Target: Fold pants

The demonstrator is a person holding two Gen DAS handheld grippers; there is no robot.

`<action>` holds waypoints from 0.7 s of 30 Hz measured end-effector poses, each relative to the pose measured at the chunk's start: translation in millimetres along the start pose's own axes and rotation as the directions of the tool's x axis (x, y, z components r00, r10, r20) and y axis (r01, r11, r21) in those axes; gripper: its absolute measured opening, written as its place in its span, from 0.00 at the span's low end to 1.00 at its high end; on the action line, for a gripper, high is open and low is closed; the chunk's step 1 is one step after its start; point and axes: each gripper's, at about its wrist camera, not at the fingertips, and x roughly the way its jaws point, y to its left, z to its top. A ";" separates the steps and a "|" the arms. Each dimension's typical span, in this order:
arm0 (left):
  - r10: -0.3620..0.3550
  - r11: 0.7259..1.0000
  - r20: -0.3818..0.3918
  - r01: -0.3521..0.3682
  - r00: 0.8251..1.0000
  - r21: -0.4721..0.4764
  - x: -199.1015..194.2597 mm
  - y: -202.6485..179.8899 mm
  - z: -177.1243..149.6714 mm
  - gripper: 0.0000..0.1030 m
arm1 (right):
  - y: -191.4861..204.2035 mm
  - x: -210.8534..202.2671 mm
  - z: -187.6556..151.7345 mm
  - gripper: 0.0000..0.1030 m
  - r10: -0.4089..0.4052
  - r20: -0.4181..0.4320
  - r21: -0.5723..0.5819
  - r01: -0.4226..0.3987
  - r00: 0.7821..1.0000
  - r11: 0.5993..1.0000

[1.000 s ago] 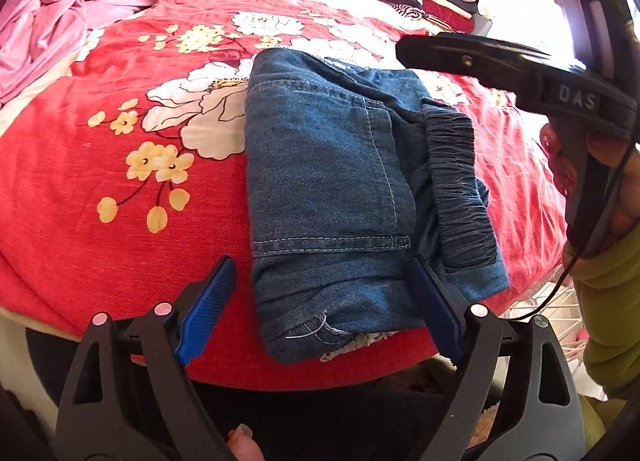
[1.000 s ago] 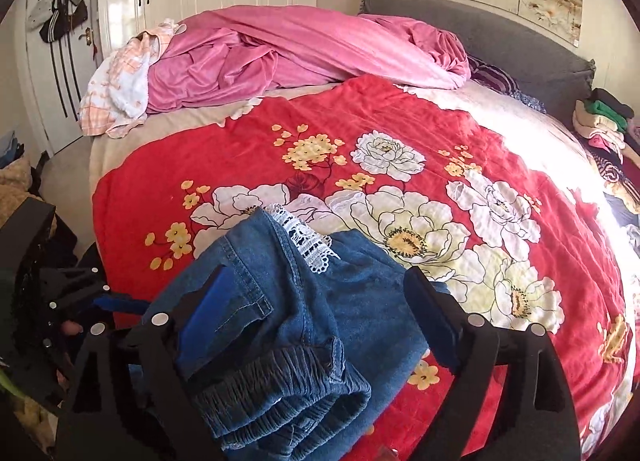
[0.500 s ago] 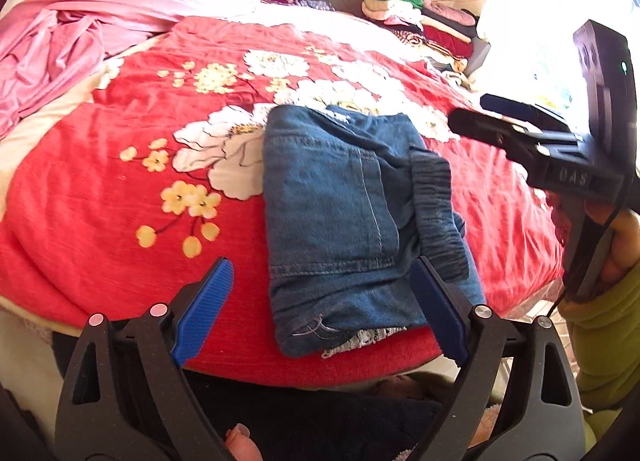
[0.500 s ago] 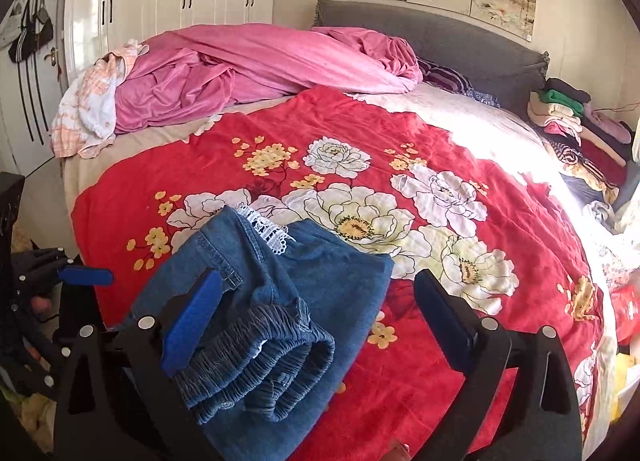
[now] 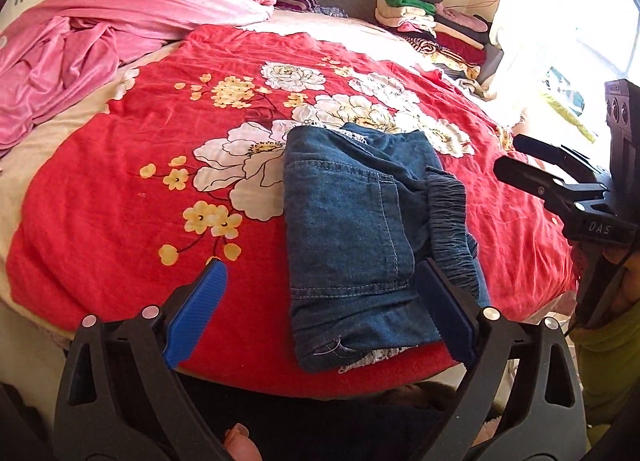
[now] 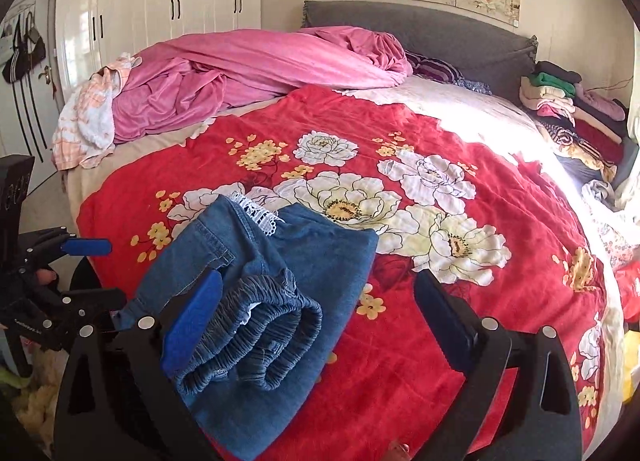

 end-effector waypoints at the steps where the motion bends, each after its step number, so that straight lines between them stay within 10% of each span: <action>1: 0.003 1.000 -0.001 -0.003 1.000 -0.002 0.8 0.4 1.6 0.87 | 0.3 -0.1 -1.5 0.93 -0.001 -0.002 0.001 0.001 1.000 1.000; 21: 0.044 0.999 -0.037 -0.043 0.998 0.033 35.5 -2.9 22.3 0.90 | -9.6 18.1 -34.6 0.93 0.047 -0.094 0.134 -0.034 0.995 0.990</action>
